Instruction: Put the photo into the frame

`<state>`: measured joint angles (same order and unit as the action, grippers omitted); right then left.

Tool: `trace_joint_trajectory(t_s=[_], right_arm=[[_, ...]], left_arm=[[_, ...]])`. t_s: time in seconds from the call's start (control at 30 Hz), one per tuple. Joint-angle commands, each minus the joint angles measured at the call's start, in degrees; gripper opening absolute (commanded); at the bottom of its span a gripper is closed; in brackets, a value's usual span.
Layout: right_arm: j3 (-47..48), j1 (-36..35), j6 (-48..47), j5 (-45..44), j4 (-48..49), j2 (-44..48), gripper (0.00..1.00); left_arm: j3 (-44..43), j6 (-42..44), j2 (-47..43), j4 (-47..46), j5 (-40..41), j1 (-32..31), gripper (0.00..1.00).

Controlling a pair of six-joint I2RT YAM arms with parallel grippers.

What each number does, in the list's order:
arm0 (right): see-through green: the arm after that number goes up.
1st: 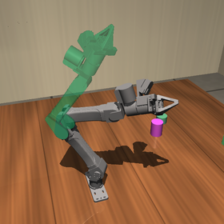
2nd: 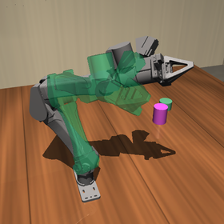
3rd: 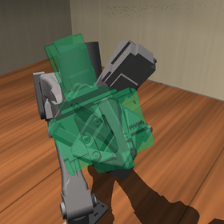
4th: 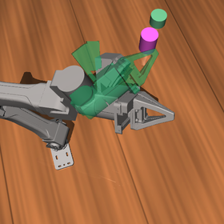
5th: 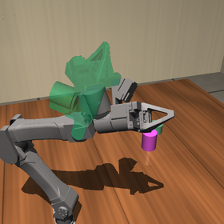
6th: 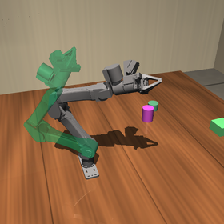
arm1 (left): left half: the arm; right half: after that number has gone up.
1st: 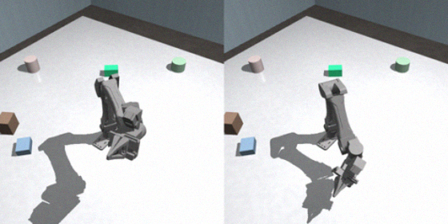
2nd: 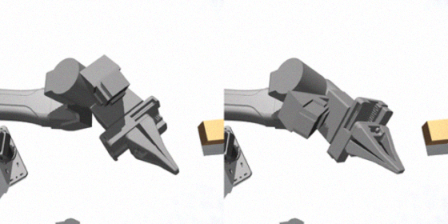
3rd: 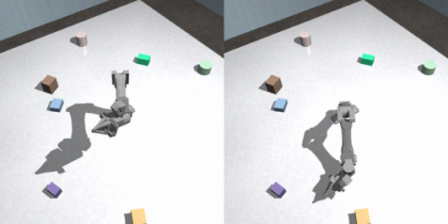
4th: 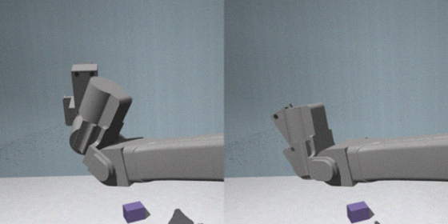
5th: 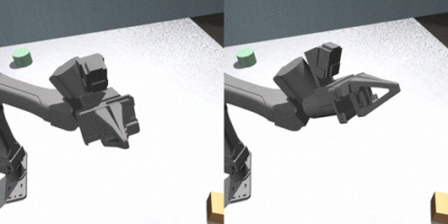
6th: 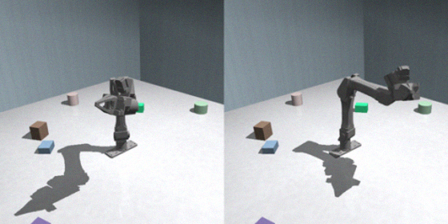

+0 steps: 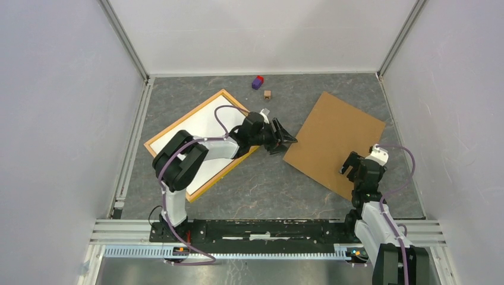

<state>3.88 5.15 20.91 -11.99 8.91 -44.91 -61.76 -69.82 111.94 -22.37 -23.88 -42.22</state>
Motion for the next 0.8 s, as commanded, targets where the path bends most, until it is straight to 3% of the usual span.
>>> trace_joint_trajectory(t_s=[0.0, 0.47, 0.77], right_arm=[[-1.8, -2.9, 4.8, 24.7, -7.3, -0.7, 0.91], [-1.3, -2.9, 5.5, 25.8, -8.8, 2.8, 0.91], [4.9, -2.9, 2.0, 25.5, -12.5, 0.0, 0.96]], left_arm=[[-1.4, -3.0, -8.0, -7.9, -10.1, -5.4, 0.63], [-3.2, -5.0, -8.4, -11.8, -8.5, -9.7, 0.56], [2.5, -3.6, -10.0, -10.7, -3.6, -7.3, 0.6]])
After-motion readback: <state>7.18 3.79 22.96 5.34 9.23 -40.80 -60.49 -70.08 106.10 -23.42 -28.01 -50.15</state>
